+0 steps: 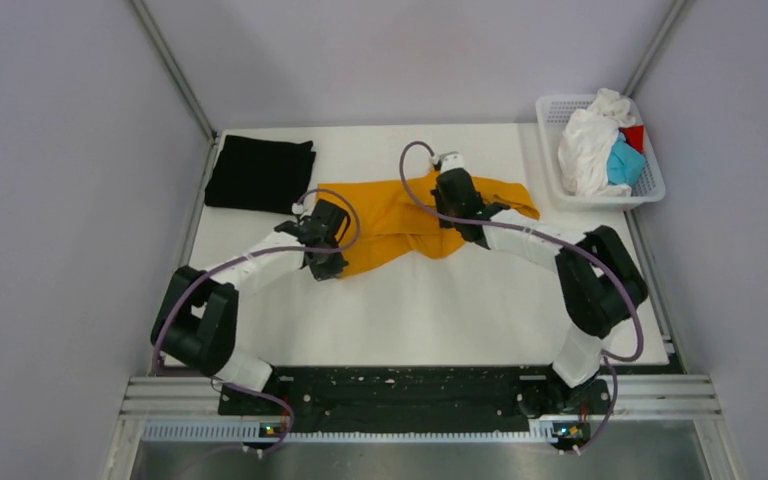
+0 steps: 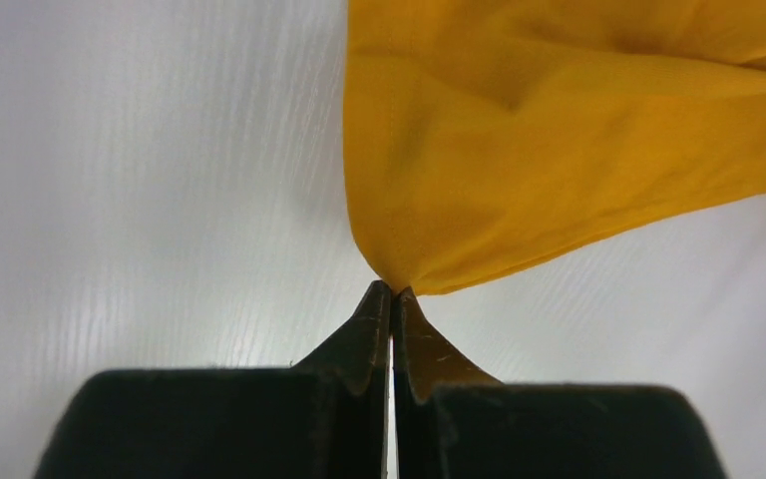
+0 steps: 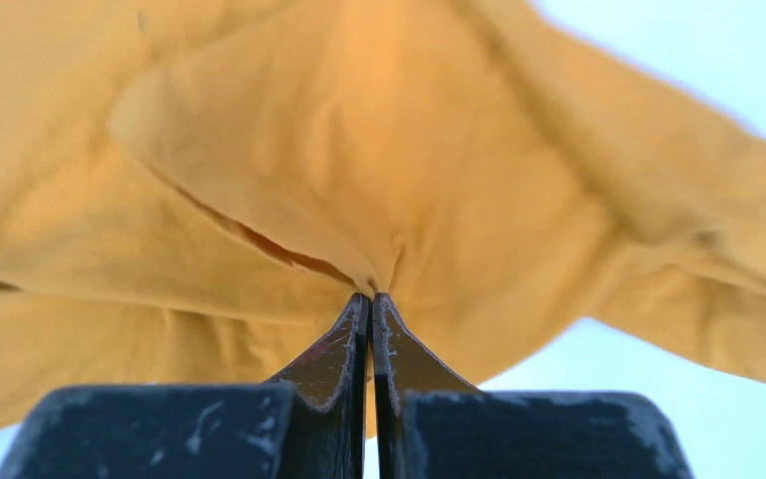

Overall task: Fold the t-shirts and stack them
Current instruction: Flatten out the tshirt

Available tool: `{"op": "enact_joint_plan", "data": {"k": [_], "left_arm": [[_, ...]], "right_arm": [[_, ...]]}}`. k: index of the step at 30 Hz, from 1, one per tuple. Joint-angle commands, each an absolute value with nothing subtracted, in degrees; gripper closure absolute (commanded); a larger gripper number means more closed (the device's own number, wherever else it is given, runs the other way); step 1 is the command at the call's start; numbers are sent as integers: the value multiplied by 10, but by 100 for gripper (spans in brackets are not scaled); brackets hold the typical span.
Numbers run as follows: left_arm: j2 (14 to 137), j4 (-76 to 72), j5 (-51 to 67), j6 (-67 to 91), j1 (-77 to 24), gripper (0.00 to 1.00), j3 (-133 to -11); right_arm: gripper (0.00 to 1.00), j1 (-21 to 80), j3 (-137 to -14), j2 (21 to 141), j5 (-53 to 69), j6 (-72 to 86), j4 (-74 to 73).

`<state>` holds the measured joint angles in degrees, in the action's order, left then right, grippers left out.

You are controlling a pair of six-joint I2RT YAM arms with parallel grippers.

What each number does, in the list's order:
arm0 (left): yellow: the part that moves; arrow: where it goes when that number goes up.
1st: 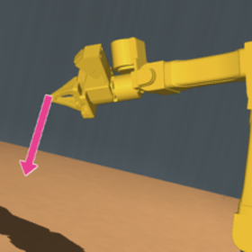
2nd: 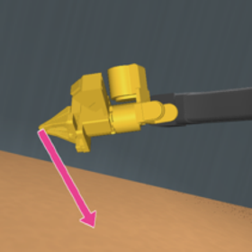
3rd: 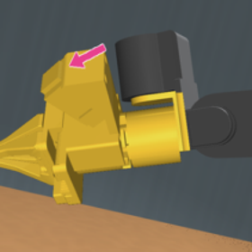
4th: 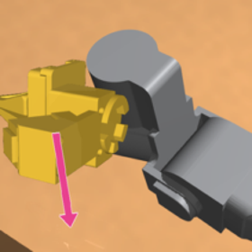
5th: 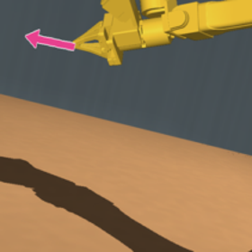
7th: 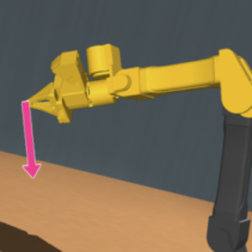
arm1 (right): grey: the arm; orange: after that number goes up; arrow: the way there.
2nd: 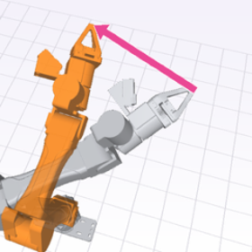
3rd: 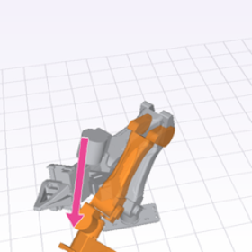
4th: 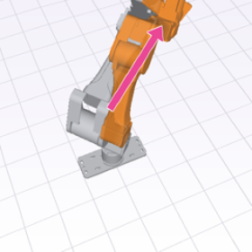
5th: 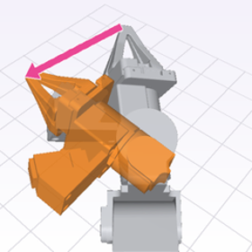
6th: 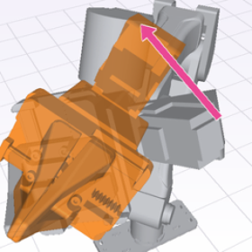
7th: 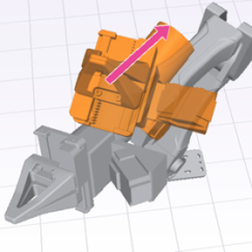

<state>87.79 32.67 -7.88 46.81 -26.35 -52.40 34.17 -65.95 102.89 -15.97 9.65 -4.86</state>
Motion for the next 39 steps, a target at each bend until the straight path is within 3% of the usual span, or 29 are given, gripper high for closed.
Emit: {"op": "enact_joint_plan", "data": {"k": [1, 7, 15, 20, 31, 39], "left_arm": [[789, 349, -142, 459, -262, 100, -578], [672, 327, -246, 414, -260, 100, -633], [547, 263, -343, 322, -260, 100, -734], [499, 188, -250, 251, -260, 100, -794], [471, 199, -103, 174, -260, 100, -963], [492, 199, -115, 154, -261, 100, -1011]], "right_arm": [[100, 315, -648, 890, -266, 100, 60], [100, 254, -648, 765, -257, 83, 90], [100, 250, -701, 635, -289, -23, 132], [100, 250, -781, 578, -181, -40, 99], [100, 250, -994, 539, 22, -21, -44], [100, 250, -1036, 534, 38, -50, -65]]}}
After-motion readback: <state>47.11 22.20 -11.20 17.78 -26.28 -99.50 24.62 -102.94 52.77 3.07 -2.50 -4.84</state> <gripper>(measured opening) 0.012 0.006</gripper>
